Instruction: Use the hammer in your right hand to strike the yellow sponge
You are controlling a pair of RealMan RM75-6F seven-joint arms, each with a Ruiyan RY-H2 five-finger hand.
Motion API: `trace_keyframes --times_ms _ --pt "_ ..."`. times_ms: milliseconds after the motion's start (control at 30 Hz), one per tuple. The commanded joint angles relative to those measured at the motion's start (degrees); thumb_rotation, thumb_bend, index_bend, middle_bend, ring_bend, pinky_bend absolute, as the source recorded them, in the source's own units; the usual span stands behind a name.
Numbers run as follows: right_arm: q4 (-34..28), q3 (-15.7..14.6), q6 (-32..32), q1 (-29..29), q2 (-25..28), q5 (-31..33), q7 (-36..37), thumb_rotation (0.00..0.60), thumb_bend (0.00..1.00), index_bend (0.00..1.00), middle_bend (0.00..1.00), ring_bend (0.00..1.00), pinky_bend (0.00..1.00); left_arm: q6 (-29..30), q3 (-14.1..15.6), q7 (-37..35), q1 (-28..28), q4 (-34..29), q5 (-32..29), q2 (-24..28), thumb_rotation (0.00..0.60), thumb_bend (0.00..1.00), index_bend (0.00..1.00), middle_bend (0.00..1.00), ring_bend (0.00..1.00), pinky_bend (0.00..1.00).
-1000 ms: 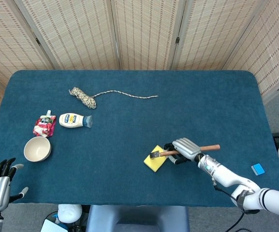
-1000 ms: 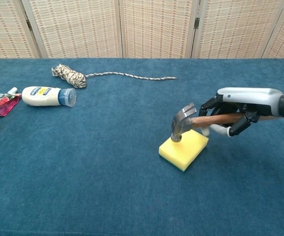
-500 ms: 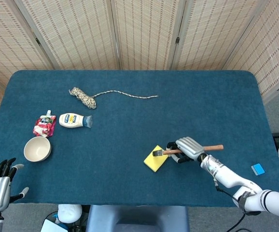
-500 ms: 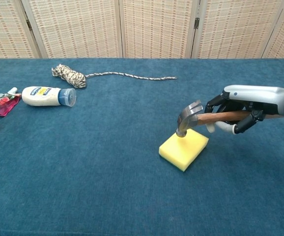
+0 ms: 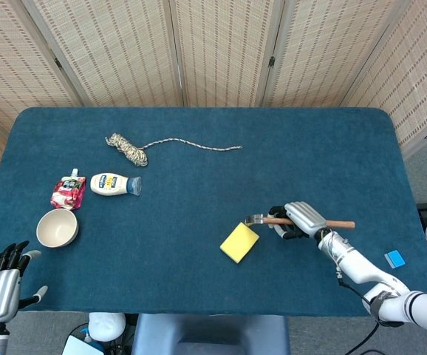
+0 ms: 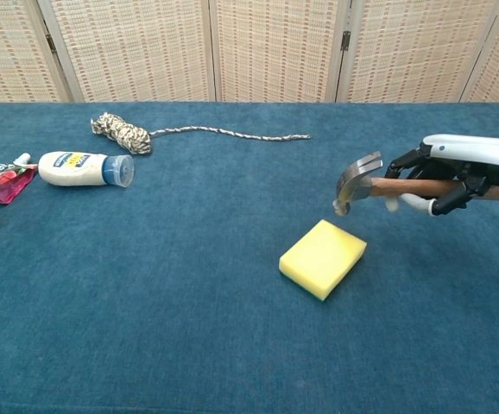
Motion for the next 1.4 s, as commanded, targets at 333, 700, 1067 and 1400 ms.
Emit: trace_keyframes --times_ms 333,700,1067,1400 --pt "-2.94 -1.32 3.75 0.28 0.90 -4.28 3.15 0.600 1.00 0.85 0.80 0.75 0.82 0.27 -0.08 -0.08 0.12 -0.20 0.03 0.29 0.600 0.21 0.29 0.14 0.11 0.17" --pt "-1.68 -4.40 -3.37 2.03 -0.05 -4.00 -1.04 0.600 1.00 0.85 0.80 0.75 0.82 -0.01 -0.04 -0.24 0.17 0.17 -0.37 0.06 0.600 0.21 0.28 0.14 0.11 0.17" --pt "-1.32 -0.63 3.60 -0.18 0.74 -1.32 0.84 0.600 1.00 0.85 0.80 0.75 0.82 0.50 -0.04 -0.64 0.45 0.27 -0.13 0.27 0.600 0.21 0.28 0.14 0.11 0.17" --pt "8.77 3.03 -1.22 0.65 -5.85 5.34 0.07 0.600 0.72 0.76 0.60 0.56 0.66 0.31 -0.21 -0.14 0.09 -0.15 0.18 0.30 0.600 0.21 0.28 0.14 0.11 0.17"
